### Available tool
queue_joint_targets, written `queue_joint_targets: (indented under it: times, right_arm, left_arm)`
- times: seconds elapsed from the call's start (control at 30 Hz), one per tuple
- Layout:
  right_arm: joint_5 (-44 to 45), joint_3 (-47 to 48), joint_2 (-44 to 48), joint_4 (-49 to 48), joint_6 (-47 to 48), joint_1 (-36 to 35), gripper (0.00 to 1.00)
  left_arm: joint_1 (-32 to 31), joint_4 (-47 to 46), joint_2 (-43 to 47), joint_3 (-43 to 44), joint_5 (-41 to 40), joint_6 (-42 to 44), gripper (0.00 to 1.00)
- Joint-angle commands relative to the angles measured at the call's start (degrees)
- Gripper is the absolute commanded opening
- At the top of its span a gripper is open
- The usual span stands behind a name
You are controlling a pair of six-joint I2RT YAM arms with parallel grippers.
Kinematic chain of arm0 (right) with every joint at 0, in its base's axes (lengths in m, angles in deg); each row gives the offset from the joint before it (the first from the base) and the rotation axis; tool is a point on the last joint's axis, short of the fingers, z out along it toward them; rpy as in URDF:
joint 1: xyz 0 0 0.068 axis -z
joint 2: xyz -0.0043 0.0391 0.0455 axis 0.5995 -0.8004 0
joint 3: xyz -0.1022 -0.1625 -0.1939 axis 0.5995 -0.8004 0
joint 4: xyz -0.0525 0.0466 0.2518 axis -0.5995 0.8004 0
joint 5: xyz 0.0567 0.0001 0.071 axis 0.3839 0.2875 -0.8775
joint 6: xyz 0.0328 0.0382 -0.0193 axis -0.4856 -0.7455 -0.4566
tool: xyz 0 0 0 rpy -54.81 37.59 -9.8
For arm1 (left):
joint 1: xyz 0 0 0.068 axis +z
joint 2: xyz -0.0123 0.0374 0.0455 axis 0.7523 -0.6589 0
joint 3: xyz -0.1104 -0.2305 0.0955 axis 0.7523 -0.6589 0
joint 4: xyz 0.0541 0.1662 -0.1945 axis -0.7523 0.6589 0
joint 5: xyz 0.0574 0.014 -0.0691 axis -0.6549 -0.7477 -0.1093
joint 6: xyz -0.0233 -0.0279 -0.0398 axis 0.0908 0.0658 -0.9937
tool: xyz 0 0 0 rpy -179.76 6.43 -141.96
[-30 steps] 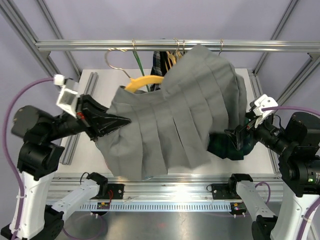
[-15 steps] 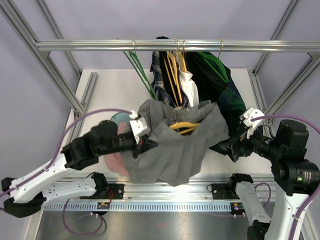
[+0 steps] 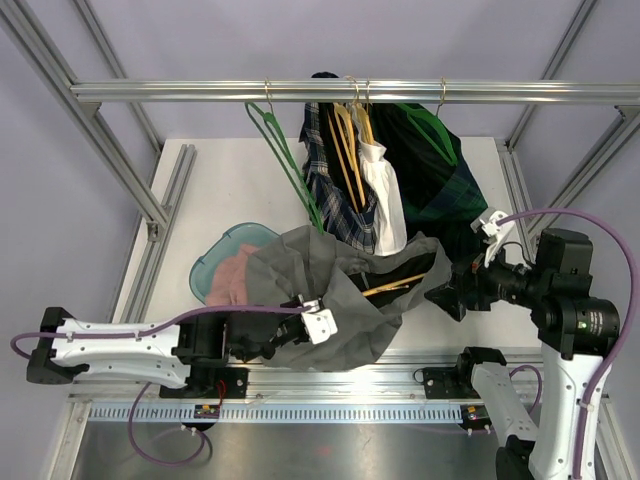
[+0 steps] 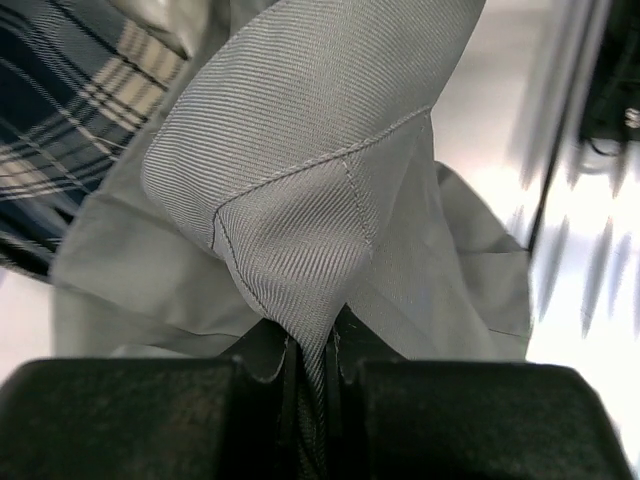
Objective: Remove the skirt from the hanger
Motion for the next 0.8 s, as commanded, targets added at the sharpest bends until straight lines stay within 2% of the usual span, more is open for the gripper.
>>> queue_joint_targets:
  times: [0.0,0.1,0.2,0.4,0.53,0.77]
  right_arm:
    - [2.97,-2.54,-0.69,-2.48,0.0,0.24,0.99]
    - [5.69,-4.74,-0.69,-6.26,-0.96,0.24,0.99]
    - [6.93,-5.19,-1.65,-10.12,-4.72,0.24,0.99]
    - [2.37,-5.89,-3.32,-16.37,-12.1,0.24,0.96]
    - [1.4,-5.98,-5.26,-17.16,-13.44,0.24,0.96]
    - [8.68,-9.31,-7.37,-18.39,-12.21,0.24,0.9]
  left_arm:
    - [-1.25,-17.63,3.29,-1.52,-10.22,5.1,0.0]
    - [-1.96,-19.31,5.22,-3.64,-9.61,6.77,0.0]
    - [-2.48,-16.85,6.02,-3.46,-9.61,6.42,0.0]
    - [-3.28,-13.95,5.15,-2.76,-7.94,5.63,0.0]
    - [-3.54,-12.98,3.48,-1.97,-7.15,5.19,0.0]
    - [-3.89,-14.38,2.94,-1.18,-7.41,5.54,0.0]
